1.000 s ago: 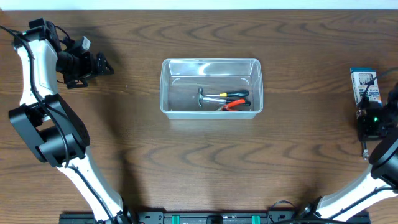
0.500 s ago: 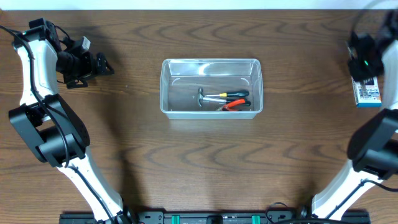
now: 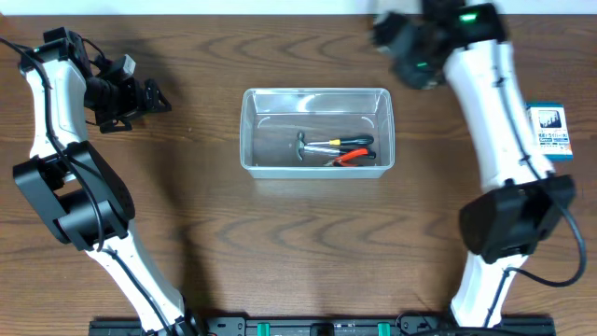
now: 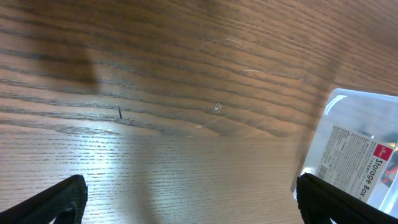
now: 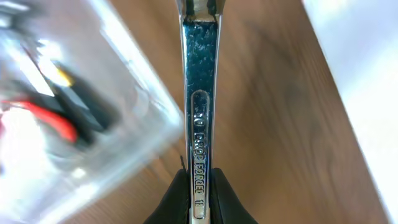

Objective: Pack container
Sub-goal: 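Lift the wrench and carry it left over the clear box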

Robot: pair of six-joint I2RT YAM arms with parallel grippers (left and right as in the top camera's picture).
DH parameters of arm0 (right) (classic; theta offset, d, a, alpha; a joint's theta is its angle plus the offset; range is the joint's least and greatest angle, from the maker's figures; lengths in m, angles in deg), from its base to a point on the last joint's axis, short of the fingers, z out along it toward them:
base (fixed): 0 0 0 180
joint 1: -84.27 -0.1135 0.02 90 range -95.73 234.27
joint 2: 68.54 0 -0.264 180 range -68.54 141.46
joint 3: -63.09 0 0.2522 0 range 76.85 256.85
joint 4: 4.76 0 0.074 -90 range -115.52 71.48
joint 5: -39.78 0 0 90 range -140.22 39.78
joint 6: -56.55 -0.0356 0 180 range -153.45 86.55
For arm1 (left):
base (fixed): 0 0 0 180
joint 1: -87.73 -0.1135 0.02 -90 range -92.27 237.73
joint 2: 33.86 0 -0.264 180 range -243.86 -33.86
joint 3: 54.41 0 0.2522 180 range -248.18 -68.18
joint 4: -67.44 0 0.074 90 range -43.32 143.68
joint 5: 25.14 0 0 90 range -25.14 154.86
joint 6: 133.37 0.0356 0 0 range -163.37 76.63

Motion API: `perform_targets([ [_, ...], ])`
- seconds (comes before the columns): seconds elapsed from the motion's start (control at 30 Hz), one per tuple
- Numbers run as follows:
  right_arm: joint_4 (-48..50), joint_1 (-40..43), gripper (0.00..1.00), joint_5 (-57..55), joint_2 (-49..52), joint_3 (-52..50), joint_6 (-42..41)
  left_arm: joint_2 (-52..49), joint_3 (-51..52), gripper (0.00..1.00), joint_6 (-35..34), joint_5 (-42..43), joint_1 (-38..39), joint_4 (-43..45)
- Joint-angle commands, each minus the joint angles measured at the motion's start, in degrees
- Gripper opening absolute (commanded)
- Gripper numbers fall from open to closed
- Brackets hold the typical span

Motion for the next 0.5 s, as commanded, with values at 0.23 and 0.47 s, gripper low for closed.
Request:
perform_targets([
  [0.23,-3.3,-9.2,0.01,10.1,-0.4,1.1,5.4,1.7,-1.2,0.98,0.1,-0.3,-0.1,-0.1],
  [0.47,-5.4,-9.6,0.01,13.6,-0.3,0.4,8.6,1.7,-1.2,0.98,0.1,-0.3,-0.1,-0.1],
])
